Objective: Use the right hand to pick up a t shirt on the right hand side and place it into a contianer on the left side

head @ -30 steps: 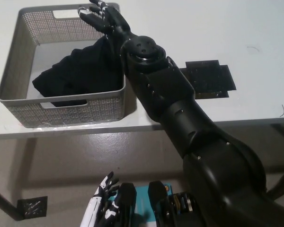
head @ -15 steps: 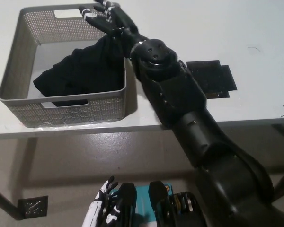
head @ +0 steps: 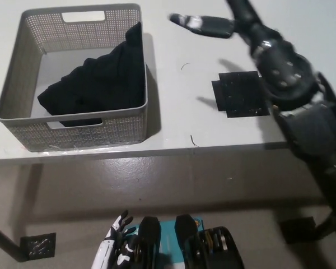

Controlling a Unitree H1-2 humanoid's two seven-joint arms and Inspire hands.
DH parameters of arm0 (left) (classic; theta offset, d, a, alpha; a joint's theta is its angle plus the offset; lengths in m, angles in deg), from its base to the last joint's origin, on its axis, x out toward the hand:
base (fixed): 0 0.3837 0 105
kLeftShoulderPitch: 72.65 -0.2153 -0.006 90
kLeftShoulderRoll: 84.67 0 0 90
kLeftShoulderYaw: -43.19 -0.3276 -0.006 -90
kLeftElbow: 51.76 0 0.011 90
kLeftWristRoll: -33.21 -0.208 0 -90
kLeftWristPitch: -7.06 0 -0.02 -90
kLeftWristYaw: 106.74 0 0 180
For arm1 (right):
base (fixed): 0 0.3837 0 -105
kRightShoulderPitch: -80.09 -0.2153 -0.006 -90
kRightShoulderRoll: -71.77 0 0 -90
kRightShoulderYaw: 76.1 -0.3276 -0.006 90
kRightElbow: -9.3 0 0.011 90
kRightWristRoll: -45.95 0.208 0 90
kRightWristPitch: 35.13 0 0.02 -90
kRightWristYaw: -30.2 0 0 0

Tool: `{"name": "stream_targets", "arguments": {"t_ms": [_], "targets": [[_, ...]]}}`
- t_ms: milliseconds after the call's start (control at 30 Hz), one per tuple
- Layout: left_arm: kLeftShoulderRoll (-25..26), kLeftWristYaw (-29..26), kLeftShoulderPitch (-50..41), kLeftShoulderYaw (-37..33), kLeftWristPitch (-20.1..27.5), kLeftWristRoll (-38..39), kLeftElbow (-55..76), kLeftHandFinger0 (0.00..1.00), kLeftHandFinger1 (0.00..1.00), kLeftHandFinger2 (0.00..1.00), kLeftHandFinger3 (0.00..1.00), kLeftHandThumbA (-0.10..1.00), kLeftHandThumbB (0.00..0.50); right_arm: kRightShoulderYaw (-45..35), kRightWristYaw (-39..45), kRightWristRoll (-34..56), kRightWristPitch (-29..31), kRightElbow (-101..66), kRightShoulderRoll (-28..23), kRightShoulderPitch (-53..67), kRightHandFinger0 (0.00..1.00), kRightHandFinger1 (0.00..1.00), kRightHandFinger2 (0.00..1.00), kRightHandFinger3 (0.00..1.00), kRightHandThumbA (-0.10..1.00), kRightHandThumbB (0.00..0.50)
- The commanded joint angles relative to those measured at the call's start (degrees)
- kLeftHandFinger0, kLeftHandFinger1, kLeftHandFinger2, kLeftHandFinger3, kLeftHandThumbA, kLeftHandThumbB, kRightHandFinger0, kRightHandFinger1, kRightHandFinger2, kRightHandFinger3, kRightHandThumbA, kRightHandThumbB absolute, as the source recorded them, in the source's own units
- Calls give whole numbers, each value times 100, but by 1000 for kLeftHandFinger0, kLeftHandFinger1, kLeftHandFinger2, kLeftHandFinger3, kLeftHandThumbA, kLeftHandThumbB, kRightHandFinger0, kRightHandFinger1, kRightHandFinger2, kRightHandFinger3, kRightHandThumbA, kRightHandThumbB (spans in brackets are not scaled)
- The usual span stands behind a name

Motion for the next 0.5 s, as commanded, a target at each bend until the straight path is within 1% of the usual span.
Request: {"name": "stream_targets", "arguments": {"t_ms": [0,33,100,133,167,200,233,267,300,333,367,400,433,467], "targets": [[127,-184,-200,161,186,292,123,861,852,931,1000,851,250,250,577,-1186,272,-3257,-1019,897,1000,1000,1000,1000,1000,354],[131,-201,-213,177,186,284,141,867,857,930,1000,860,258,209,564,-1230,242,-3547,-1083,1156,1000,1000,1000,1000,1000,350],[164,-282,-226,189,186,271,138,863,854,924,1000,886,241,65,471,-1312,422,-4155,-1236,1929,1000,1000,1000,1000,1000,311],[163,-303,-254,188,186,287,118,867,858,924,1000,896,248,11,451,-1343,447,-4396,-1294,2264,1000,1000,1000,1000,1000,297],[153,-310,-275,185,186,291,110,869,859,925,1000,901,248,-22,444,-1364,445,-4523,-1327,2431,1000,1000,1000,1000,1000,296],[148,-305,-288,205,186,320,98,881,866,928,1000,908,255,-75,369,-1400,583,-4632,-1354,2689,1000,1000,1000,1000,1000,277],[139,-313,-295,215,186,337,90,883,868,928,1000,909,254,-92,359,-1419,633,-4673,-1359,2770,1000,1000,1000,1000,1000,276],[142,-347,-288,240,186,356,101,916,896,949,1000,938,255,-330,14,-1540,1208,-4824,-1487,3663,1000,1000,1000,1000,1000,259],[155,-396,-278,247,186,384,95,935,912,956,1000,939,247,-428,-96,-1552,1365,-4897,-1523,4036,1000,1000,1000,1000,1000,262],[154,-408,-258,258,186,394,86,938,914,956,1000,939,246,-426,-94,-1556,1370,-4892,-1522,4029,1000,1000,1000,1000,1000,261],[143,-463,-230,287,186,391,74,960,933,969,1000,964,259,-487,-216,-1566,1566,-4859,-1531,4261,1000,1000,1000,1000,1000,259],[127,-505,-233,300,186,390,69,973,961,993,1000,987,273,-527,-264,-1567,1626,-4843,-1556,4474,1000,1000,1000,1000,1000,270],[115,-593,-230,315,186,363,66,969,965,995,1000,1000,284,-631,-438,-1556,1794,-4789,-1574,5038,1000,1000,1000,1000,1000,277],[115,-630,-244,322,186,364,75,972,965,988,1000,995,268,-660,-537,-1588,1919,-4712,-1562,5324,1000,1000,1000,1000,1000,281]]}}
